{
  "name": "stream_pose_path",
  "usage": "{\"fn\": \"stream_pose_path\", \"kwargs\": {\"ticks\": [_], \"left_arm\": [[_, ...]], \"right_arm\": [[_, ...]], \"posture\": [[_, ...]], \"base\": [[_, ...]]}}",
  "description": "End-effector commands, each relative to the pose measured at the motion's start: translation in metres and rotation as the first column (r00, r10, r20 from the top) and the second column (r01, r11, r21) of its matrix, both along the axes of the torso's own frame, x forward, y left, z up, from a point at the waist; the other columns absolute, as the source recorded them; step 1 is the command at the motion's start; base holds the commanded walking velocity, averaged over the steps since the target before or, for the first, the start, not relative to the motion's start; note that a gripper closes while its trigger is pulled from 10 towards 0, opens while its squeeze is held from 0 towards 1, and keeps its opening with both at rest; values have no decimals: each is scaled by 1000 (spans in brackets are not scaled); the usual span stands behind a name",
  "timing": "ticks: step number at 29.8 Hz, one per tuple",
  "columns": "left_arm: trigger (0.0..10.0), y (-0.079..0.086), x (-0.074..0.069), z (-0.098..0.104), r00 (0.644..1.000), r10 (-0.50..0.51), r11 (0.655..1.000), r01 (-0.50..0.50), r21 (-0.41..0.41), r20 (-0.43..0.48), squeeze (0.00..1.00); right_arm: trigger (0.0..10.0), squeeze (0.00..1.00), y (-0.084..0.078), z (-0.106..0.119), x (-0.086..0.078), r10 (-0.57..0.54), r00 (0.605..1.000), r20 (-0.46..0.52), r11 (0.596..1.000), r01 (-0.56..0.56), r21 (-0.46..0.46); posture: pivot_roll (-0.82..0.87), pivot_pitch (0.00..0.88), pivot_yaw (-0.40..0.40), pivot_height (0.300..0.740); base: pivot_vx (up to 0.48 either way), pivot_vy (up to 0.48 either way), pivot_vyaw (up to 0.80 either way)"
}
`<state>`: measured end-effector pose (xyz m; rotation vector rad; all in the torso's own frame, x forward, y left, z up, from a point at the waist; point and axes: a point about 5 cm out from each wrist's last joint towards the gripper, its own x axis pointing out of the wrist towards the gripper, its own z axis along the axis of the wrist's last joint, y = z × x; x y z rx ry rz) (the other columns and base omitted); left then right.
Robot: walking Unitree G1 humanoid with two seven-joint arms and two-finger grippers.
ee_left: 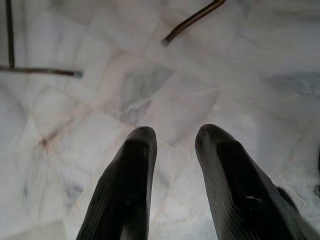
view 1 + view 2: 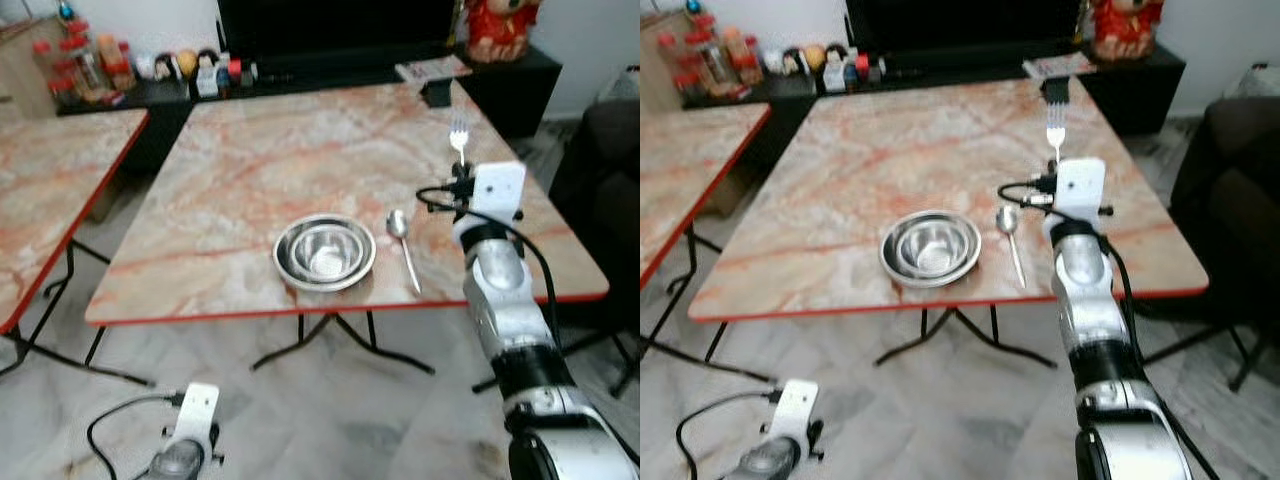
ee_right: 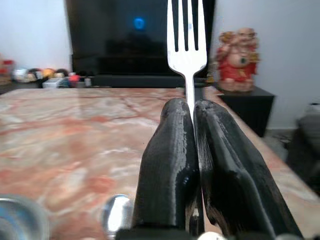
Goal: Setting the table
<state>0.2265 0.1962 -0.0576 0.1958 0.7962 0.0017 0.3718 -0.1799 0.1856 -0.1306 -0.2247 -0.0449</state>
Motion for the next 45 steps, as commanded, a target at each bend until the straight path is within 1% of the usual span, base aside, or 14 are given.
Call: {"fn": "stream_pose_path", "kwargs": {"ticks": [1, 10, 16, 22, 26, 28, 29, 30, 31, 32, 34, 37, 39, 45], "left_arm": [[10000, 1, 0, 0, 1000, 3, 1000, -3, 1, -2, 0], [10000, 0, 0, 0, 1000, 3, 1000, -3, 2, 0, 0], [10000, 1, 1, 0, 1000, 6, 1000, -6, 3, 2, 0], [10000, 1, 1, 0, 1000, 2, 1000, -2, 4, -2, 0], [10000, 1, 0, 0, 1000, 1, 1000, -1, 5, -3, 0], [10000, 1, 0, 0, 1000, -1, 1000, 1, 4, -6, 0], [10000, 1, 1, 0, 1000, -4, 1000, 4, 3, -8, 0], [10000, 1, 1, 0, 1000, -5, 1000, 5, 3, -8, 0], [10000, 1, 1, 0, 1000, -5, 1000, 5, 3, -8, 0], [10000, 1, 1, 0, 1000, -5, 1000, 5, 2, -9, 0], [10000, 1, 0, 0, 1000, -4, 1000, 4, 0, -11, 0], [10000, 1, 0, 0, 1000, -6, 1000, 6, -1, -13, 0], [10000, 1, 0, 0, 1000, -9, 1000, 9, -3, -16, 0], [10000, 1, 0, 0, 1000, -12, 1000, 12, -5, -19, 0]], "right_arm": [[10000, 0, 1, 7, 1, 4, 1000, 21, 1000, -4, -11], [10000, 0, -4, 6, 2, -15, 1000, 7, 1000, 15, 1], [10000, 0, 1, 8, 2, 7, 1000, 18, 1000, -7, -8], [10000, 0, 2, 4, 3, 17, 1000, -16, 1000, -17, -26], [10000, 0, 3, 4, 3, 20, 1000, -21, 999, -21, -27], [10000, 0, 0, -3, 5, 19, 994, -104, 999, -22, -25], [10000, 0, -3, -14, 9, 17, 975, -221, 999, -26, -34], [10000, 0, -4, -17, 10, 17, 968, -250, 999, -27, -36], [10000, 0, -4, -17, 10, 17, 968, -250, 999, -27, -36], [10000, 0, -7, -19, 11, 20, 958, -287, 999, -29, -27], [10000, 0, -10, -18, 12, 11, 950, -312, 999, -23, -34], [10000, 0, -11, -16, 13, 9, 948, -319, 999, -18, -28], [10000, 0, -13, -15, 14, -3, 933, -359, 1000, -9, -30], [10000, 0, -11, -23, 11, 4, 906, -424, 1000, -10, -12]], "posture": [[-70, 62, 83, 740], [-71, 60, 81, 740], [-70, 61, 83, 740], [-71, 66, 86, 740], [-71, 66, 86, 740], [-72, 70, 89, 740], [-73, 72, 90, 740], [-73, 72, 90, 740], [-73, 72, 90, 740], [-73, 72, 90, 740], [-74, 76, 90, 740], [-74, 76, 90, 740], [-76, 78, 90, 740], [-76, 78, 90, 740]], "base": [[364, 0, 0], [361, 0, 0], [0, 0, 0], [0, 0, 0], [0, 0, 0], [0, 0, 0], [0, 0, 0], [0, 0, 0], [0, 0, 0], [0, 0, 0], [0, 0, 0], [0, 0, 0], [0, 0, 0], [0, 0, 0]]}}
